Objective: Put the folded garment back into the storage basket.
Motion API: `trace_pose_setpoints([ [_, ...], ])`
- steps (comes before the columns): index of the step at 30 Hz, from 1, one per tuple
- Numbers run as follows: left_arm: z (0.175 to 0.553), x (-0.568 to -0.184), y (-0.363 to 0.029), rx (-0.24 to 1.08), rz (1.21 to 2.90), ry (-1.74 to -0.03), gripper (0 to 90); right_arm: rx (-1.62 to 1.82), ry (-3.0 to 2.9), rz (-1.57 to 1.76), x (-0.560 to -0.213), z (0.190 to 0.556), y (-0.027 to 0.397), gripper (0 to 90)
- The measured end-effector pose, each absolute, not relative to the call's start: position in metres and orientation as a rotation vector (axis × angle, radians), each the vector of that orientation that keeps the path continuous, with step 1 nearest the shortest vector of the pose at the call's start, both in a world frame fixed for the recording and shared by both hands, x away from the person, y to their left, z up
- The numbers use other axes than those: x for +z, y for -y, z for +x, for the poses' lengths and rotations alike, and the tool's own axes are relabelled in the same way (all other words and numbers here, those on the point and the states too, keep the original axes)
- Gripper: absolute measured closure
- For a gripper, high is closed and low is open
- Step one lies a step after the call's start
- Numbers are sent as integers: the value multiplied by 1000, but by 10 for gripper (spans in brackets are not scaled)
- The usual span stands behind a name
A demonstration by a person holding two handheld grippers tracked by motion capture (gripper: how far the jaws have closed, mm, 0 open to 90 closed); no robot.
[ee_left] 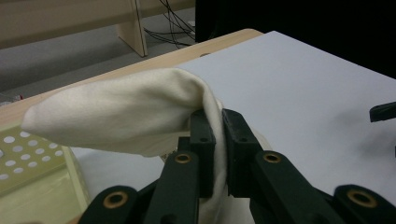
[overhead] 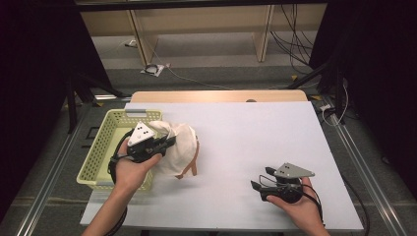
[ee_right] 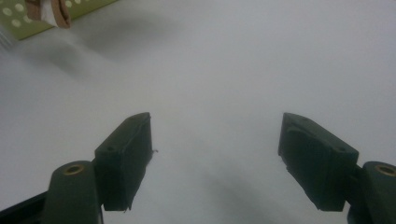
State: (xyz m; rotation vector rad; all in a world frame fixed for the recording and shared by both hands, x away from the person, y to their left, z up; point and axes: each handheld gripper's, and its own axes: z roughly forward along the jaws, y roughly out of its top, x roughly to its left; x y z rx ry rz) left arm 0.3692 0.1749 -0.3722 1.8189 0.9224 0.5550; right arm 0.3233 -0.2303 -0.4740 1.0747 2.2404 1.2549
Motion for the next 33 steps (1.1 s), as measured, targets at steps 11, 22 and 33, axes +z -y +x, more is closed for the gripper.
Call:
trace_pose_setpoints([
  [11,369,-369,-178,563,1804,-924,832,1260,-2237,1074,-474,323,230,270],
  [22,368,-365,-183,573,1789,-930,833,1259,-2235,1076,-474,324,231,269],
  [33,368,-362,-187,584,1777,-933,833,1251,-2241,1079,-474,323,231,268],
])
